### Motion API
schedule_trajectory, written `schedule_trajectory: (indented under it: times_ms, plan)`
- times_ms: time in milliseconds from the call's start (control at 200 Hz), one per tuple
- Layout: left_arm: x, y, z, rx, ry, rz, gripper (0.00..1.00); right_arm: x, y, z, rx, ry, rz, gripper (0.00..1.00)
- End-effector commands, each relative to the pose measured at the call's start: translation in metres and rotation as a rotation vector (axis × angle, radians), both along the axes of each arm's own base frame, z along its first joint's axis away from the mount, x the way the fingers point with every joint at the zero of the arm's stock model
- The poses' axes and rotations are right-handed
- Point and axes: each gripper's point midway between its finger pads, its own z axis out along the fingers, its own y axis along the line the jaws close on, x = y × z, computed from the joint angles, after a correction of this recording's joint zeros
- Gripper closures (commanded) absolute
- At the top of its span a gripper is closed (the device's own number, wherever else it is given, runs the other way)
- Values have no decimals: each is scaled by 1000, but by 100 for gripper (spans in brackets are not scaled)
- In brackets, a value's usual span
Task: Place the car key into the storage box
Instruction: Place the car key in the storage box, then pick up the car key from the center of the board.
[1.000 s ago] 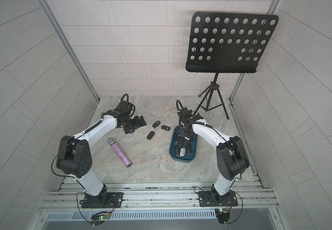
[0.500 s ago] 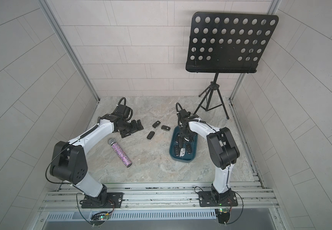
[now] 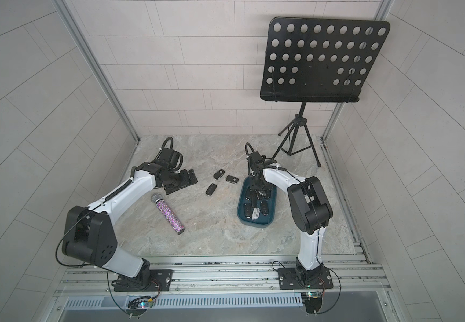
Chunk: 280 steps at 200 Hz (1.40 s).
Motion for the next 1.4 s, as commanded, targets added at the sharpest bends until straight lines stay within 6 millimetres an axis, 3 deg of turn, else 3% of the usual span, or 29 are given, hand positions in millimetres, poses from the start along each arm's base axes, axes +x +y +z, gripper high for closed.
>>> schedule_trajectory:
  times_ms: [0, 240, 555, 695, 1026, 1396]
  plan:
    - [-1, -1, -7, 41, 25, -47, 0, -2, -4, 32, 5, -52, -13, 37]
    - [11, -15, -18, 94, 44, -162, 0, -20, -3, 72, 73, -120, 7, 30]
    - [21, -42, -28, 180, 43, -326, 0, -50, 24, 117, 322, -210, 86, 0]
    - [20, -57, -37, 215, 51, -381, 0, -61, 29, 132, 400, -240, 90, 1]
    - [21, -81, -64, 300, 84, -493, 2, -80, 26, 135, 437, -247, 75, 0]
    - [41, -79, -88, 392, 103, -509, 15, -85, 13, 135, 398, -263, 60, 0]
